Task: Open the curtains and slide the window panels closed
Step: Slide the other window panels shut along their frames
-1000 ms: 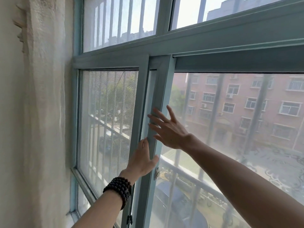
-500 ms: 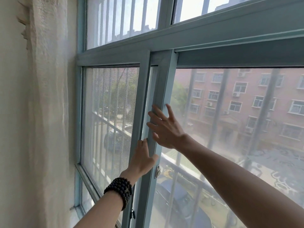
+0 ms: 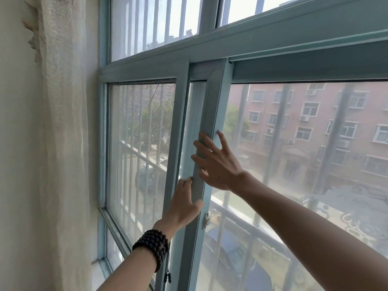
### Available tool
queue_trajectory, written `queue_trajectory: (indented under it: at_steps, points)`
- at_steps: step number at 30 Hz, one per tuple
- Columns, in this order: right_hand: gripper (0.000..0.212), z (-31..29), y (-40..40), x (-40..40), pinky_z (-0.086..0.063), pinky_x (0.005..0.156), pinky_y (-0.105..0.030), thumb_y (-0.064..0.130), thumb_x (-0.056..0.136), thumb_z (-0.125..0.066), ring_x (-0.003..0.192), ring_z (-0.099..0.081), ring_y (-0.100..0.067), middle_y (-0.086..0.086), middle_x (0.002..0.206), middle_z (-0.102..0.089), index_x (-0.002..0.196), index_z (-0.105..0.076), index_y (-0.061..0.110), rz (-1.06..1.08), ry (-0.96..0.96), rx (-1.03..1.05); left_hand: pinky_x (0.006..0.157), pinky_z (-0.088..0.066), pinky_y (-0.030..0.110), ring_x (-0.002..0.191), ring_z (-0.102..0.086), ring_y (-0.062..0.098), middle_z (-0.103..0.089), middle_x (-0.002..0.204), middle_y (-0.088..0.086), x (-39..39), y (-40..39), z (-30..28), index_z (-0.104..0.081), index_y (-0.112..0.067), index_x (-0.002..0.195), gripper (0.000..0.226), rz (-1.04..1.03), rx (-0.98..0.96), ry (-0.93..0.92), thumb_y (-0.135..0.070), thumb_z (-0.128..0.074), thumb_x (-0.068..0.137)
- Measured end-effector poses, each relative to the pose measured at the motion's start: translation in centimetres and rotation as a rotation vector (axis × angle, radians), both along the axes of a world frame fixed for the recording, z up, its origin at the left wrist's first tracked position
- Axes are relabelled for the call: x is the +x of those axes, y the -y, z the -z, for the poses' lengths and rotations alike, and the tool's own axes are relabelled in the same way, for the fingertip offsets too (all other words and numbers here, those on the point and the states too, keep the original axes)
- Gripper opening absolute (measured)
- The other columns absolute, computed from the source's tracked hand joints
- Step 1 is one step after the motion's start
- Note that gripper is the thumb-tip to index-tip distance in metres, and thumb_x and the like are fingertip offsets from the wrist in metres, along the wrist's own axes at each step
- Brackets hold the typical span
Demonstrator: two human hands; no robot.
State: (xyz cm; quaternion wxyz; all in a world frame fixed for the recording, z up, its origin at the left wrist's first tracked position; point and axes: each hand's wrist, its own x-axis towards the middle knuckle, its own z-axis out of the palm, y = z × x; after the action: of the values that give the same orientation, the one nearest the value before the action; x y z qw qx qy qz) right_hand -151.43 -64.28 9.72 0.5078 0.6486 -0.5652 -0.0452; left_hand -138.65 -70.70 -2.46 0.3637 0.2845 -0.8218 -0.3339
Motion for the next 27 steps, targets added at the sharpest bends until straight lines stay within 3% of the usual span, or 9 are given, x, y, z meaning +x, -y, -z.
queue_trajectory:
  at_steps: [5,9,13,18,22,25,27]
  points:
    - [0.040,0.1,-2.9,-0.7,-0.013,0.120,-0.068,0.042,0.087,-0.063,0.150,-0.031,-0.034,-0.009,0.147,-0.053,0.122,-0.070,0.025,-0.040,0.002,-0.025,0.099,-0.045,0.036,0.111,-0.049,0.012,-0.042,0.120,-0.006,-0.4,-1.2,1.1,-0.040,-0.023,0.139,0.059,0.045,-0.137,-0.047,-0.016,-0.057,0.084]
    - [0.038,0.5,-5.0,-0.9,-0.014,0.119,-0.069,0.042,0.086,-0.063,0.150,-0.031,-0.034,-0.008,0.145,-0.054,0.119,-0.070,0.025,-0.031,0.003,-0.051,0.093,-0.039,0.019,0.111,-0.048,0.003,-0.041,0.117,-0.015,-0.4,-2.2,1.8,-0.037,-0.028,0.143,0.062,0.105,-0.209,-0.048,-0.012,-0.056,0.086]
    - [0.033,0.4,-6.6,-0.8,-0.021,0.117,-0.069,0.039,0.079,-0.070,0.142,-0.043,-0.034,-0.008,0.134,-0.061,0.108,-0.075,0.024,-0.062,0.005,-0.098,0.088,-0.039,0.009,0.110,-0.047,0.000,-0.036,0.114,-0.027,-0.2,-3.3,1.8,-0.033,-0.033,0.146,0.067,0.168,-0.277,-0.034,-0.011,-0.056,0.087]
    - [0.036,0.6,-8.9,-0.8,-0.023,0.116,-0.070,0.044,0.080,-0.073,0.143,-0.045,-0.033,-0.006,0.140,-0.061,0.112,-0.076,0.028,0.006,0.019,-0.114,0.090,-0.048,0.020,0.104,-0.050,0.004,-0.042,0.121,-0.017,-0.2,-4.6,1.7,-0.033,-0.025,0.152,0.069,0.205,-0.345,-0.019,-0.013,-0.058,0.089]
    - [0.036,0.8,-11.4,-0.9,-0.018,0.118,-0.068,0.045,0.080,-0.072,0.144,-0.043,-0.032,-0.004,0.141,-0.060,0.113,-0.075,0.029,0.048,0.021,-0.130,0.085,-0.052,0.021,0.101,-0.053,0.000,-0.046,0.120,-0.019,-0.7,-6.0,1.6,-0.042,-0.029,0.146,0.061,0.245,-0.370,-0.097,-0.008,-0.058,0.091]
    - [0.035,0.8,-13.7,-1.3,-0.016,0.118,-0.067,0.044,0.081,-0.070,0.144,-0.043,-0.032,-0.004,0.140,-0.060,0.112,-0.075,0.029,0.051,0.019,-0.140,0.093,-0.052,0.026,0.103,-0.053,0.001,-0.050,0.118,-0.015,-1.2,-6.9,1.6,-0.049,-0.025,0.143,0.057,0.252,-0.443,-0.131,-0.001,-0.057,0.091]
    - [0.035,1.0,-15.2,-1.5,-0.013,0.120,-0.067,0.045,0.082,-0.068,0.146,-0.041,-0.032,-0.004,0.143,-0.059,0.113,-0.074,0.030,0.074,0.027,-0.139,0.100,-0.050,0.031,0.111,-0.053,0.010,-0.055,0.123,-0.006,-1.5,-7.1,1.5,-0.054,-0.021,0.139,0.052,0.228,-0.534,-0.153,-0.002,-0.059,0.091]
